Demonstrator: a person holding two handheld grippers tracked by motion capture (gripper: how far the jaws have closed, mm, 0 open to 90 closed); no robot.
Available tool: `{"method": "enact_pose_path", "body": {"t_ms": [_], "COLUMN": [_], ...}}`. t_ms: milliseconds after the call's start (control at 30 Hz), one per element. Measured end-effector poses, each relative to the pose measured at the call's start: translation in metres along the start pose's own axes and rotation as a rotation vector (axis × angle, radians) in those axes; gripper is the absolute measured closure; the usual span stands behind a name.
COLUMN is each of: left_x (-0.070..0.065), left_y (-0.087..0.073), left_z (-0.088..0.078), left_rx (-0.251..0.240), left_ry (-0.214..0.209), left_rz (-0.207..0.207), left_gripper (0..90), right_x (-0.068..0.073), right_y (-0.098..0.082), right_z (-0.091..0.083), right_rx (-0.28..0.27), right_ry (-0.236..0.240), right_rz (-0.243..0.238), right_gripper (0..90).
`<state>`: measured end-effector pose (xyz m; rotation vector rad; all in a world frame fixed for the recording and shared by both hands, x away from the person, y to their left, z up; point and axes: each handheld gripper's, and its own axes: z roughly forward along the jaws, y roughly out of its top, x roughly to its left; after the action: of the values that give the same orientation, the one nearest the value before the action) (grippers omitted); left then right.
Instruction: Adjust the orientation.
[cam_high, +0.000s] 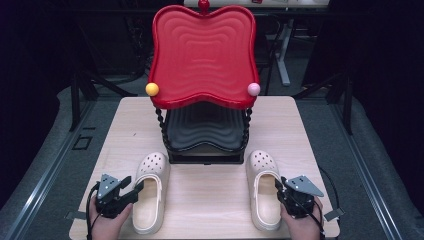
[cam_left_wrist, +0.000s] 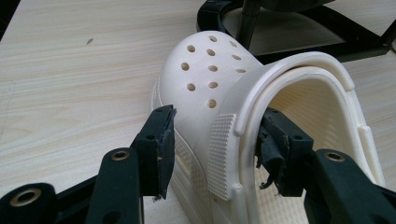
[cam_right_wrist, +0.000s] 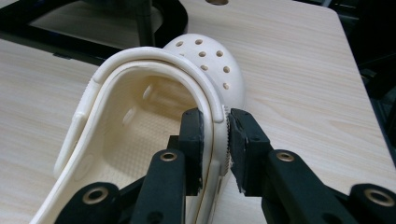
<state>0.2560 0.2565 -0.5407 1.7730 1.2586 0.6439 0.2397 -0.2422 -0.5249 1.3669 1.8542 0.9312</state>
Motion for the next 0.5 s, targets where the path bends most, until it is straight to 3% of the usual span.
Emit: {"method": "enact_pose_path", "body": {"t_ms": [233,500], "left_x": [-0.0042,-0.0102], "left_y": [0.0011,0.0021], "left_z": [-0.0018,-0.0046], "left_rx": [-0.005,0.023], "left_ry": [0.016,0.037], "left_rz": [0.030,0.049], "left_gripper": [49.9,57.6], "right_x": [0.0003,0.0004], "right_y": [-0.0033,-0.0041], "right_z": [0.0012,-0.0003], "right_rx": [-0.002,-0.020], "right_ry": [0.030,0.034], "right_rz": [0.010,-0.033], "right_gripper": [72.1,67.5]}}
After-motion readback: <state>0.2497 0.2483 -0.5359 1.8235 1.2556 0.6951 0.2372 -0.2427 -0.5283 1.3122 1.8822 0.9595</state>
